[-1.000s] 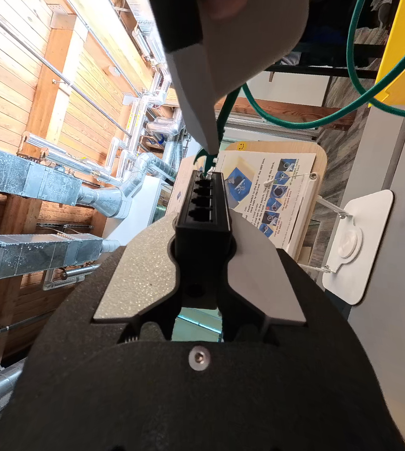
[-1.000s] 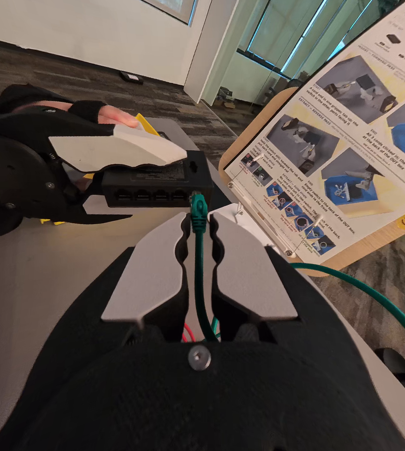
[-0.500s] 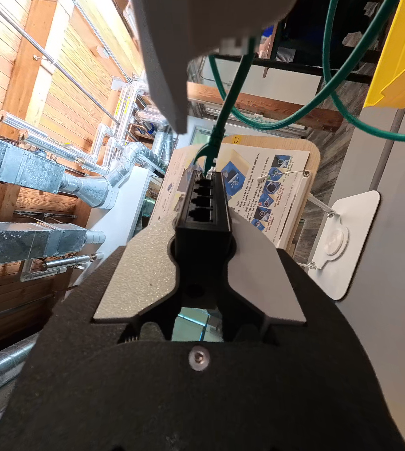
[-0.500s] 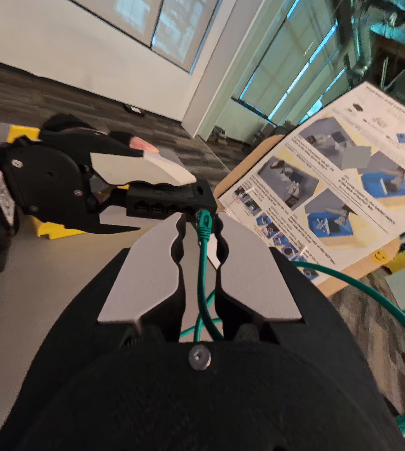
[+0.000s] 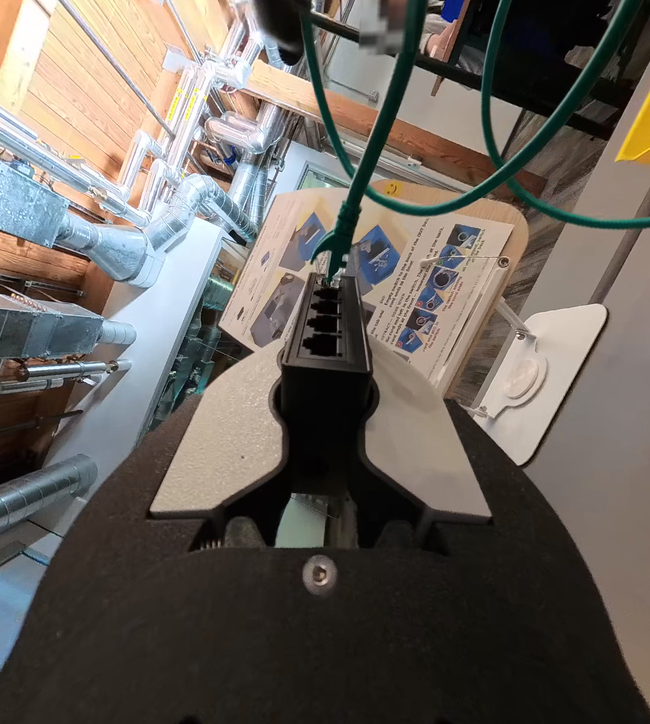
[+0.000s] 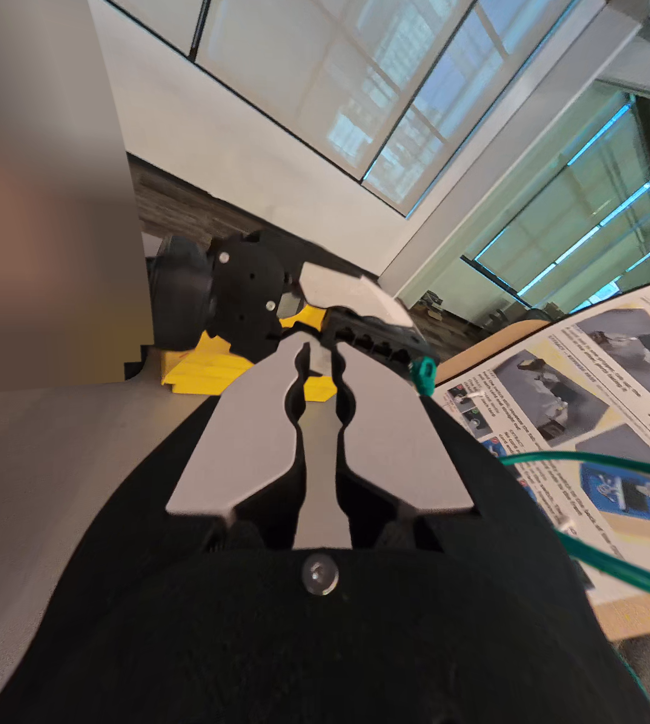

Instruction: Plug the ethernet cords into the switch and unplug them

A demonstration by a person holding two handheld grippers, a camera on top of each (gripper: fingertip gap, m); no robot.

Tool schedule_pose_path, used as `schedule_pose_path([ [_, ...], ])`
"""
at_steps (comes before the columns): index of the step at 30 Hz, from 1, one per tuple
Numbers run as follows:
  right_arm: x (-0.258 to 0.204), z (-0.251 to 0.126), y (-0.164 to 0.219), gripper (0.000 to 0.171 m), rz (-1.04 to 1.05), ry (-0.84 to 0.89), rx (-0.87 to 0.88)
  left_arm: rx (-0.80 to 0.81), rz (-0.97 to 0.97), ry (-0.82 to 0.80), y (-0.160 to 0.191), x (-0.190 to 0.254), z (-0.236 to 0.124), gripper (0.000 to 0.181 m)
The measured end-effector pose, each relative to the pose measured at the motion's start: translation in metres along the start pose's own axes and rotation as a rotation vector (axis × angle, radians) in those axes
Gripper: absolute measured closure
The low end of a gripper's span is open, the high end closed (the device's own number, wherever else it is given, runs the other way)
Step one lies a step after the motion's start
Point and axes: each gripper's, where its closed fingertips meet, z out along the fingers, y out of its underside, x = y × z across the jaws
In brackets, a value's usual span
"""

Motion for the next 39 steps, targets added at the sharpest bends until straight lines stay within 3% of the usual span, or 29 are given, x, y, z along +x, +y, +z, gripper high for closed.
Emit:
schedule_pose_path([
  [3,0.005,0.010,0.012,0.170,-0.002,0.022,0.006,-0.016,-0.026,-0.014,0.006,-0.009,-0.001,0.150],
  [10,0.033,0.036,0.032,0.170,0.213,0.204,0.120,-0.037,-0.084,-0.040,0.015,-0.024,-0.003,0.150],
  [16,0.057,0.032,0.042,0.136,0.327,0.327,0.202,-0.022,-0.085,-0.019,0.009,-0.022,-0.004,0.151],
  [19,0.064,0.023,0.038,0.136,0.301,0.371,0.232,-0.013,-0.080,0.005,0.004,-0.016,-0.004,0.151],
  [27,0.062,0.017,0.035,0.154,0.272,0.359,0.234,0.002,-0.054,0.056,-0.003,-0.002,-0.003,0.150],
  [39,0.061,0.023,0.041,0.147,0.316,0.325,0.200,0.038,-0.014,0.080,-0.012,0.006,-0.005,0.150],
])
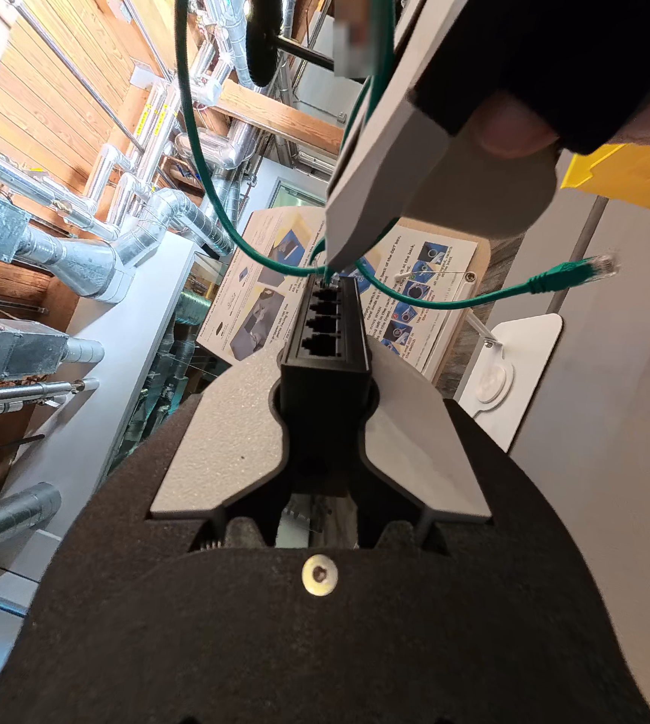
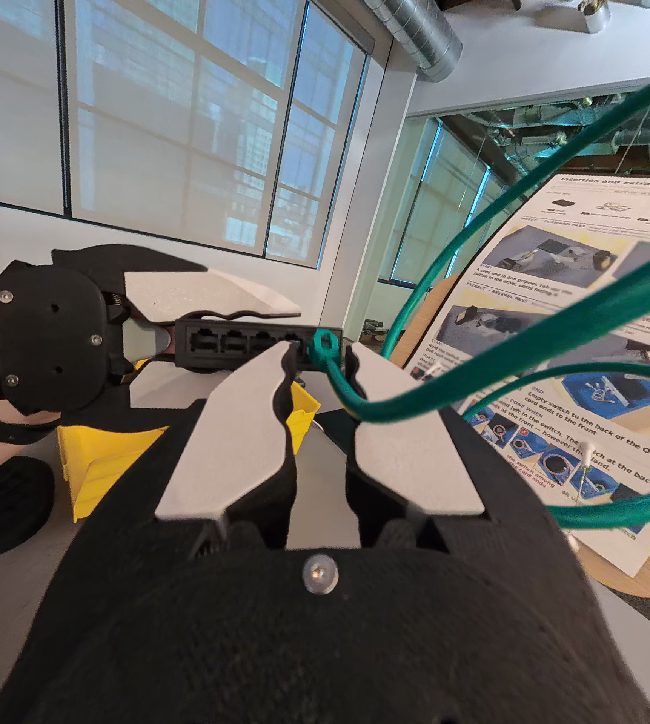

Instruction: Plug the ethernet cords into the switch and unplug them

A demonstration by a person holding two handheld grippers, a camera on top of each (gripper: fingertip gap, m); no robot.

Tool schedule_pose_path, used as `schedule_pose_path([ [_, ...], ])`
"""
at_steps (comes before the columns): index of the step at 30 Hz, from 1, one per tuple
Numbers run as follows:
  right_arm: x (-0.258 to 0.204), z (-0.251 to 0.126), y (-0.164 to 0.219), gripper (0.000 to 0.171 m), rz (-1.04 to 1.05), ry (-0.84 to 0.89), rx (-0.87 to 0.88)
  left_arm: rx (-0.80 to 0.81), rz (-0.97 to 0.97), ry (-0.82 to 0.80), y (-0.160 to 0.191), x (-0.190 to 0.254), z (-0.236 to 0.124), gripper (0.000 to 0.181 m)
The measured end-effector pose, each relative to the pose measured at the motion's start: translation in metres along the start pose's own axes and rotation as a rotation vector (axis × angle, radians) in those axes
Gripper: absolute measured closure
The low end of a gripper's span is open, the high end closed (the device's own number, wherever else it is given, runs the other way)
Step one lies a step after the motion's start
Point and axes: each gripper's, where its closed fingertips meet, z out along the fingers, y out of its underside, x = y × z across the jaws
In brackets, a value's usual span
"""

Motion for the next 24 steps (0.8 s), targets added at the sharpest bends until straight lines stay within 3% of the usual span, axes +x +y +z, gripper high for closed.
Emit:
schedule_pose_path([
  [2,0.001,0.000,0.002,0.158,0.007,0.005,-0.010,0.001,0.011,0.000,-0.001,0.001,0.000,0.150],
  [14,-0.009,-0.010,-0.007,0.159,-0.034,-0.081,-0.068,0.108,0.032,0.016,-0.017,0.002,-0.010,0.151],
  [24,-0.016,-0.013,-0.030,0.159,-0.198,0.038,0.022,0.106,-0.004,-0.036,-0.022,-0.014,-0.016,0.151],
])
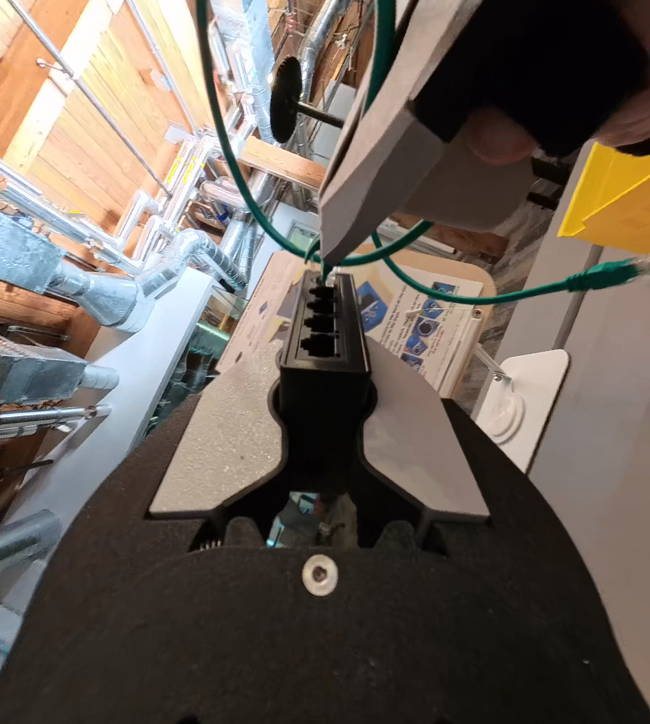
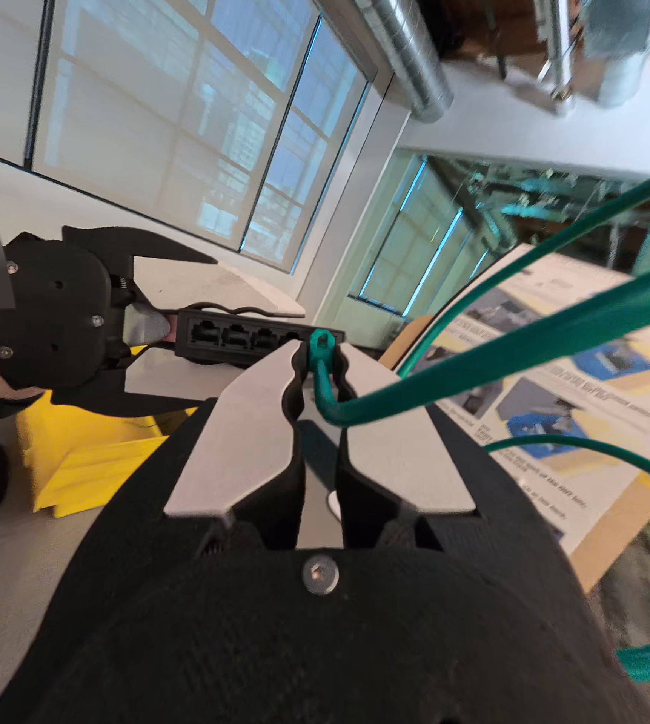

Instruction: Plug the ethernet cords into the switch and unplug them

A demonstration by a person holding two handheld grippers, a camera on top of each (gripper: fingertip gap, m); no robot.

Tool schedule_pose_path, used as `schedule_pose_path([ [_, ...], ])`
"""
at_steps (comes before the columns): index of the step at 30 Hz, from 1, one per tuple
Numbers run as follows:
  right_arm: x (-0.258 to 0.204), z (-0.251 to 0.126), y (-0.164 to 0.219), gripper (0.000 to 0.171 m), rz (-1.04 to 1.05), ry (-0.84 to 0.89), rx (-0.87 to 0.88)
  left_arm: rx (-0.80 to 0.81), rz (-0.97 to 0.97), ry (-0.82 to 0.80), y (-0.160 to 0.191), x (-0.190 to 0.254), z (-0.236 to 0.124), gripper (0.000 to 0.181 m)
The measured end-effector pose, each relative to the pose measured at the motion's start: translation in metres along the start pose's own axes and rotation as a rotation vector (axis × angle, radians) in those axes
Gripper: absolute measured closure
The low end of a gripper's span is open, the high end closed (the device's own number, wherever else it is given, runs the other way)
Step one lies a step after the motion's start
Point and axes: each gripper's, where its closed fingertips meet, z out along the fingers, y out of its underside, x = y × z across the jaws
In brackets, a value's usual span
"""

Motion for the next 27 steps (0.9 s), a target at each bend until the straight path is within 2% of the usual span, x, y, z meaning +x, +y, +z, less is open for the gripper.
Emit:
schedule_pose_path([
  [4,-0.005,-0.006,-0.019,0.159,-0.122,0.077,0.091,0.005,-0.005,-0.057,-0.004,-0.012,-0.004,0.149],
  [11,-0.006,-0.019,-0.042,0.159,-0.275,0.175,0.178,0.037,-0.191,-0.003,-0.015,-0.022,-0.011,0.121],
  [16,-0.002,-0.026,-0.051,0.159,-0.346,0.221,0.187,0.088,-0.351,0.150,-0.026,-0.011,-0.013,0.090],
  [20,0.000,-0.032,-0.058,0.159,-0.408,0.259,0.191,0.173,-0.523,0.305,-0.036,0.001,-0.016,0.078],
  [23,0.001,-0.034,-0.060,0.159,-0.422,0.273,0.196,0.243,-0.711,0.390,-0.037,-0.001,-0.018,0.077],
  [27,0.000,-0.035,-0.063,0.159,-0.429,0.288,0.218,0.358,-0.954,0.435,-0.047,-0.016,-0.023,0.088],
])
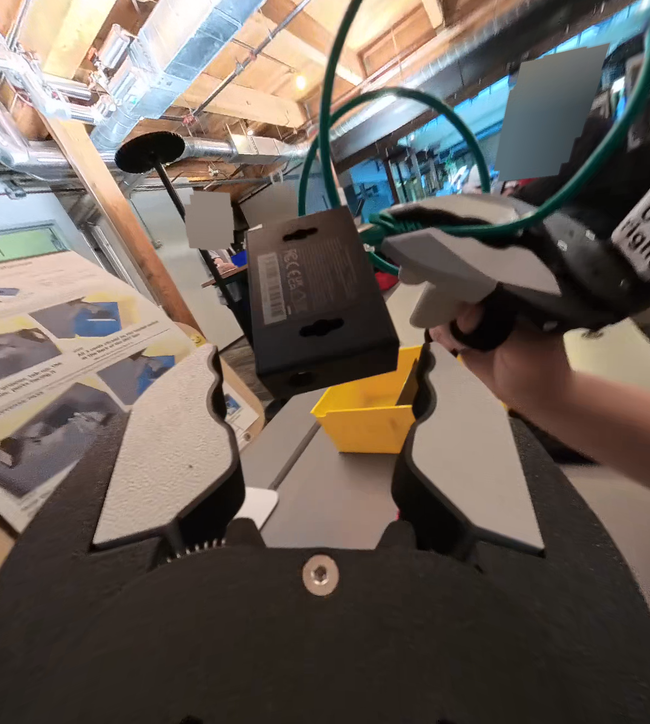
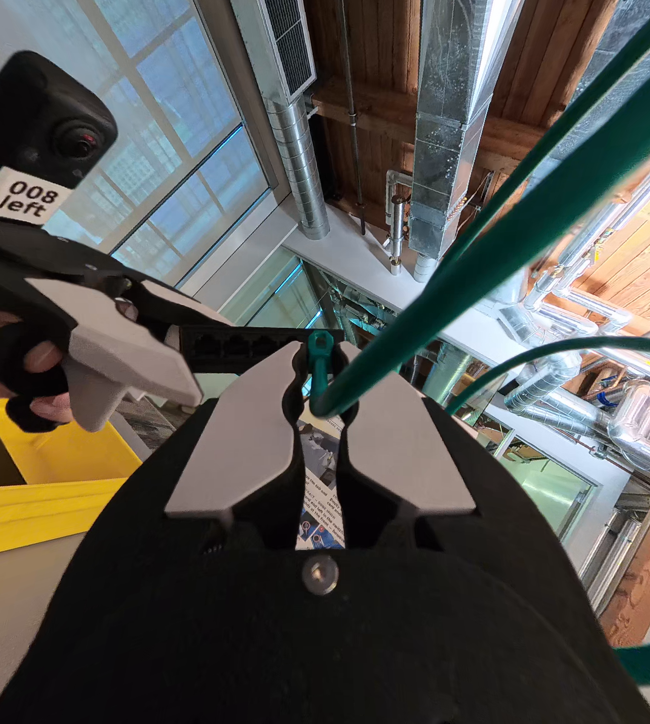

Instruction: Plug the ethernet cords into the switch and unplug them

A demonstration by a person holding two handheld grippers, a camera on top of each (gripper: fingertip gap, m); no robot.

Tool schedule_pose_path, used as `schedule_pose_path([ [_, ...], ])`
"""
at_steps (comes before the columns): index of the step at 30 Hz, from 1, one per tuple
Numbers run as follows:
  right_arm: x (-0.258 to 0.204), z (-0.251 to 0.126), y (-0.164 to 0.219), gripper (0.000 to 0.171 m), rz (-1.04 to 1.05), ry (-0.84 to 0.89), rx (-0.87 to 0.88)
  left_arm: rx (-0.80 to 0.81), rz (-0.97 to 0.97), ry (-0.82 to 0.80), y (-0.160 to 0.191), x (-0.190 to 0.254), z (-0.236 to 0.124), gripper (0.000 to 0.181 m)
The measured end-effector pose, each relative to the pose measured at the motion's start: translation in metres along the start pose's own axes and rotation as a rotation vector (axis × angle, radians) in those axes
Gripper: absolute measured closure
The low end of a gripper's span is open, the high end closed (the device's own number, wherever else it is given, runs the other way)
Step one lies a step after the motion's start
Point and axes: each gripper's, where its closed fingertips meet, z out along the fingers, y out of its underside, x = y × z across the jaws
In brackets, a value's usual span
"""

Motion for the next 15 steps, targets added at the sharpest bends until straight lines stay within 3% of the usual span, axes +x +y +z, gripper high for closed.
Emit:
schedule_pose_path([
  [7,-0.005,0.000,-0.005,0.159,-0.027,0.033,0.034,0.157,-0.175,0.002,-0.012,0.003,0.005,0.110],
  [15,-0.005,0.000,-0.007,0.158,0.045,-0.003,0.059,0.213,-0.154,0.003,-0.020,0.005,0.001,0.111],
])
